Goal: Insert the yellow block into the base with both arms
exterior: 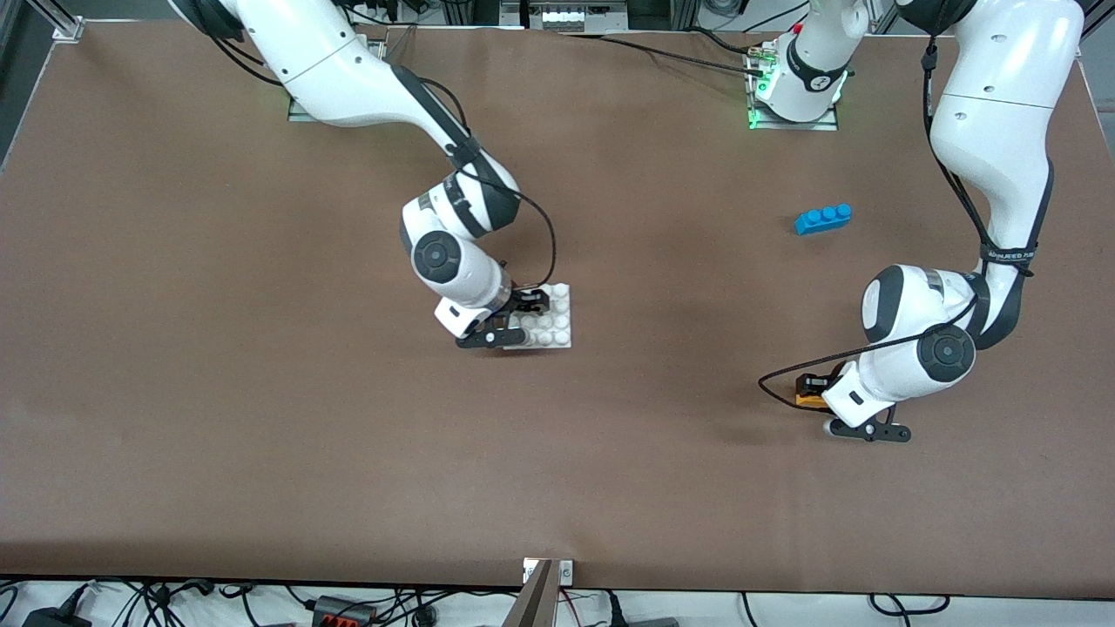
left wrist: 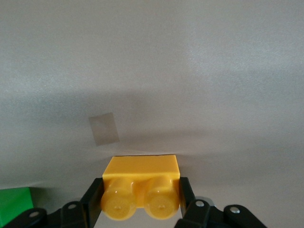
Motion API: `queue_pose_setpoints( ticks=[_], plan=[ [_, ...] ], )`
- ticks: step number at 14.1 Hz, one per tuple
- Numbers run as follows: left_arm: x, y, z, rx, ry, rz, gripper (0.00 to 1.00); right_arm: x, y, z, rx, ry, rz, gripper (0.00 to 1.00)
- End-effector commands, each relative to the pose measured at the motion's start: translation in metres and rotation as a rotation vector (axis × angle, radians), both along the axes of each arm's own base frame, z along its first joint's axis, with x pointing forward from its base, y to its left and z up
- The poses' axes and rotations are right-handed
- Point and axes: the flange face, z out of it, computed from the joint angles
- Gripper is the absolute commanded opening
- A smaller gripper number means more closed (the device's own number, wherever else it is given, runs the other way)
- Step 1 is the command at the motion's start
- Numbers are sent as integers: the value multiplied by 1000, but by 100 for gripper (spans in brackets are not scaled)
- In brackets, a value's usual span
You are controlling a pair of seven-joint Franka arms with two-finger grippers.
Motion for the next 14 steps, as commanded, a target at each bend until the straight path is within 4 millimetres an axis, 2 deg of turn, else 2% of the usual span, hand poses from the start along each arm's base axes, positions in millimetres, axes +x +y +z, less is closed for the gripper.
queue_pose_setpoints(
  ticks=[1, 3, 4, 6, 7, 8, 9, 11, 12, 14],
  plan=[
    [-8, -11, 20, 16, -3, -25, 54, -7, 60, -27, 35, -13, -18, 80],
    [-8, -13, 29, 18, -5, -32, 54, -13, 83, -24, 48, -14, -55, 82],
    [-8, -15, 33, 19, -1, -40, 54, -15, 87, -21, 54, -19, -56, 83],
    [-10, -38, 58, -1, -1, -65, 54, -11, 88, -8, 59, -31, -46, 87],
    [-12, -53, 72, -14, 5, -79, 54, -4, 84, 5, 67, -49, -46, 93],
    [-16, -69, 83, -22, 10, -104, 54, 10, 73, 37, 74, -75, -46, 100],
    [-21, -87, 92, -33, 20, -130, 54, 18, 62, 66, 62, -64, -43, 100],
    [-25, -99, 103, -37, 25, -136, 54, 31, 31, 133, 14, -35, 18, 100],
    [-27, -106, 108, -43, 22, -133, 54, 37, 9, 160, -7, -6, 46, 100],
    [-34, -131, 112, -58, 37, -114, 54, 48, -49, 210, -55, 74, 81, 100]
  ],
)
